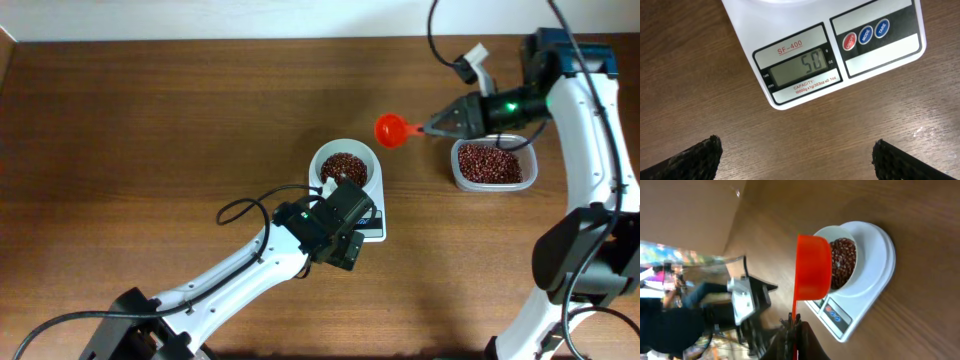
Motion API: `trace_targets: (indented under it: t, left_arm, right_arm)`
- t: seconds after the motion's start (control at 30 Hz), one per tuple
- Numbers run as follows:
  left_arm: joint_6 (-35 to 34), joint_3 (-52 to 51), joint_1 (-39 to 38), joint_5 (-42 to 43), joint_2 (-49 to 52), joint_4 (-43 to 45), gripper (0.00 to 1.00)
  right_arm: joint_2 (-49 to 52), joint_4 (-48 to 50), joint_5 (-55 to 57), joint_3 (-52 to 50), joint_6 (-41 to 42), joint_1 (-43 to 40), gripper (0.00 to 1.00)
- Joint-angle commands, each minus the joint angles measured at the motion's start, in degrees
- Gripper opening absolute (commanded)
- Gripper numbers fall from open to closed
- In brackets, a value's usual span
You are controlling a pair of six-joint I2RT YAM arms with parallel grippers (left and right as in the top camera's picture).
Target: Scoop item into bowl and weigh 50g on scale
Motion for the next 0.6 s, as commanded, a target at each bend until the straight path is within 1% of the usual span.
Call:
trace_targets:
  t: [0.0, 0.03, 0.1, 0.17, 0.2, 0.33, 0.4, 0.43, 0.5, 0.57]
  left_arm:
    - [-0.1, -0.4, 0.2, -0.6, 0.3, 0.0, 0.99]
    - [-0.1, -0.4, 0.2, -0.6, 0.3, 0.0, 0.99]
    - [-0.1, -0.4, 0.2, -0.6, 0.3, 0.0, 0.99]
    - [-0.1, -0.4, 0.2, -0.6, 0.3, 0.0, 0.99]
    - [-0.1, -0.4, 0.2, -0.6, 0.3, 0.0, 0.99]
    - [-0.1, -0.4, 0.2, -0.6, 0.3, 0.0, 0.99]
    - [-0.1, -0.4, 0.2, -0.6, 0.3, 0.0, 0.99]
    - [-0.1, -0.4, 0.2, -0.6, 0.3, 0.0, 0.99]
    - [-0.1, -0.4, 0.2, -0.6, 0.3, 0.0, 0.99]
    - [-0.1, -0.4, 0.2, -0.6, 0.3, 0.0, 0.99]
  right_arm:
    - [0.2, -3.9, -2.2, 0.9, -18.3, -2.0, 0.04]
    - [0.2, -4.3, -2.3, 0.9, -18.5, -2.6, 0.04]
    - [0.2, -4.7, -0.8, 0.9, -23.5, -3.2, 0.04]
    - [0.2, -6.8, 2.4, 0.9, -34.1, -3.0, 0.04]
    - [0.2, -6.9, 2.3, 0.8, -36.8, -2.9, 0.04]
    - [0.3, -6.6, 0.7, 0.8, -37.5, -1.7, 0.04]
    - [0.3, -6.6, -1.3, 0.7, -37.0, -0.1, 0.04]
    - [0.3, -6.1, -2.0, 0.7, -34.8, 1.1, 0.04]
    - [0.3, -2.9, -2.1, 0.7, -23.4, 4.0, 0.04]
    - [0.3, -0.9, -1.8, 0.7, -17.0, 7.1, 0.04]
